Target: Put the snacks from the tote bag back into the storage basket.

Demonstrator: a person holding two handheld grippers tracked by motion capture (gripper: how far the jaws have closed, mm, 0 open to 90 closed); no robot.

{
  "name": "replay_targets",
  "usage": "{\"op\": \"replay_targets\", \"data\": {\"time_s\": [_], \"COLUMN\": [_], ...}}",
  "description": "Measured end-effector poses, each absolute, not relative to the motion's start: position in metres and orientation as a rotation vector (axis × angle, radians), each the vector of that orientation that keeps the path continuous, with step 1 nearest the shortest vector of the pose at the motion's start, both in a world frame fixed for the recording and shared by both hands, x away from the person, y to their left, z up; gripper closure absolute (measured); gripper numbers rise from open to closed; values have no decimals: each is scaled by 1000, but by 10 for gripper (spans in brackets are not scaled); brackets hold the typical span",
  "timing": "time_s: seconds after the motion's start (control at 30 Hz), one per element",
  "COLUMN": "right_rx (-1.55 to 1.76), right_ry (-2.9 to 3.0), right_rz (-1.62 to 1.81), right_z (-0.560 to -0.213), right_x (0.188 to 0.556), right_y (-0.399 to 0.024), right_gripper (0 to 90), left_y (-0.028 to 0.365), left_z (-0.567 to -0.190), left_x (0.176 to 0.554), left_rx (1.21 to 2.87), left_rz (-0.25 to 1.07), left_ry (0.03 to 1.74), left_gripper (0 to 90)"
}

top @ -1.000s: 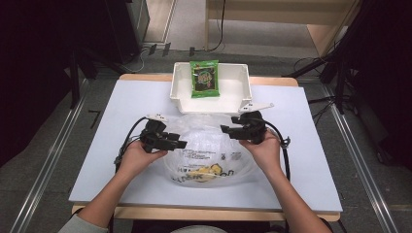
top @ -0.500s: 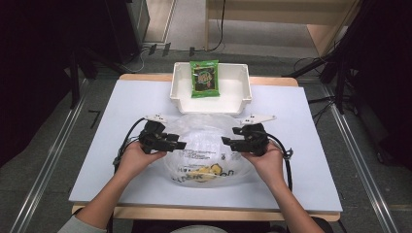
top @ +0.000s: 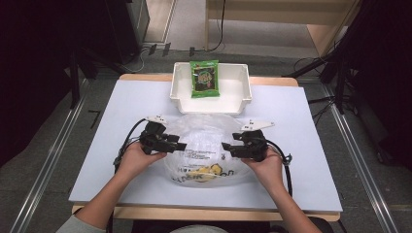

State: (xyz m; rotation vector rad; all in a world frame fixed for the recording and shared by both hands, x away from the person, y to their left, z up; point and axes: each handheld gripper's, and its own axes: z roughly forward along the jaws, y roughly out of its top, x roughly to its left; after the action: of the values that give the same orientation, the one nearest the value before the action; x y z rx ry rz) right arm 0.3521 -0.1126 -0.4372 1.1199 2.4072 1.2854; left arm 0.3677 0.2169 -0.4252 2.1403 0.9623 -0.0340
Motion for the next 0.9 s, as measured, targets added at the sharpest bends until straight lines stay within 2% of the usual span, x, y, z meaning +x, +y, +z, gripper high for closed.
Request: {"op": "replay_targets", "data": {"time_s": [0.9], "right_rx": [1125], "right_ry": [2435], "right_rz": [1288], "right_z": [-445], "right_x": [353], "right_y": [-108], "right_gripper": [415], "left_y": [219], "left_z": [-426], "left_x": [369], "left_rx": [2140], "left_rz": [-32], "left_ry": [968], "left_gripper": [460]}}
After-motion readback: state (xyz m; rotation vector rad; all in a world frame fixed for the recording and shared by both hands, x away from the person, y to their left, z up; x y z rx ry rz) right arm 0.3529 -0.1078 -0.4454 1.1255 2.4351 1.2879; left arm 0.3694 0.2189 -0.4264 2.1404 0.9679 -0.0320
